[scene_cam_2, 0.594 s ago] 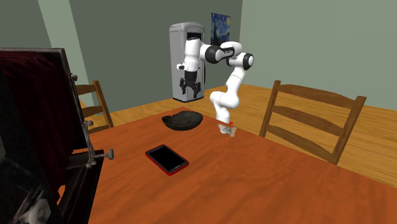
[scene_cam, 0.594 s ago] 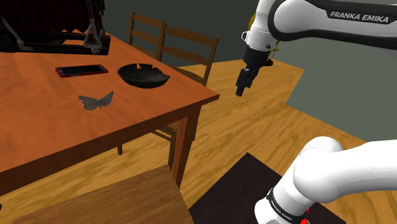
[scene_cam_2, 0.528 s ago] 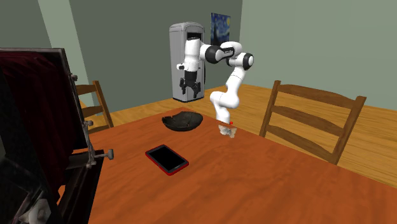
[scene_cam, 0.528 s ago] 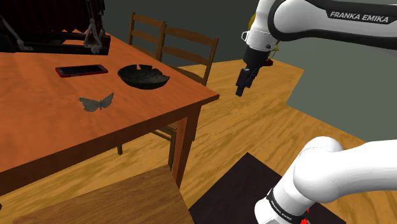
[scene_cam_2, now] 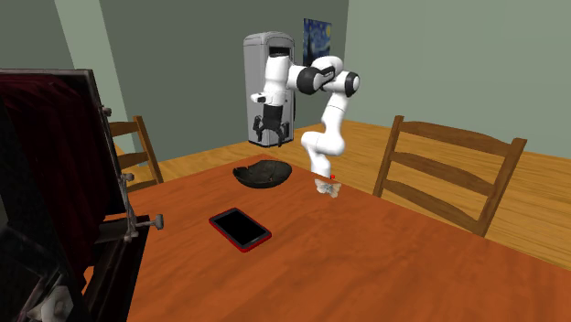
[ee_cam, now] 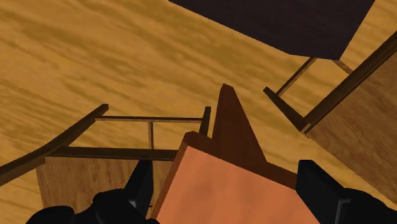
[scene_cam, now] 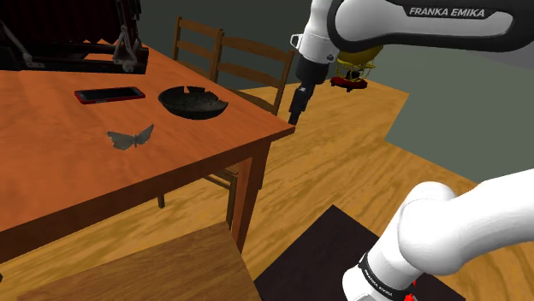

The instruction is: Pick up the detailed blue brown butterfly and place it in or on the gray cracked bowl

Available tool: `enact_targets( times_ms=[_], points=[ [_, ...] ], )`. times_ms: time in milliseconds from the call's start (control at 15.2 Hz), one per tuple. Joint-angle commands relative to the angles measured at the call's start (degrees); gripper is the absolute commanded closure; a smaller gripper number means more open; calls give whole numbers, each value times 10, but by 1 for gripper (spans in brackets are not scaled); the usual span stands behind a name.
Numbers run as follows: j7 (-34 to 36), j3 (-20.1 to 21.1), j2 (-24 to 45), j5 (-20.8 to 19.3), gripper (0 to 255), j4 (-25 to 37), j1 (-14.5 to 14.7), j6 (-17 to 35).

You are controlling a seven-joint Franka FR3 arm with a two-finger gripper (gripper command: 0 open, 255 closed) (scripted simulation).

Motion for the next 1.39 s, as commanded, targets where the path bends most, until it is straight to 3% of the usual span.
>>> enact_targets(
  times_ms=[0,1320],
  points=[
    [-17,7,35,3,0,25,14,19],
    [-156,113,270,-3,0,236,133,118]
  ],
)
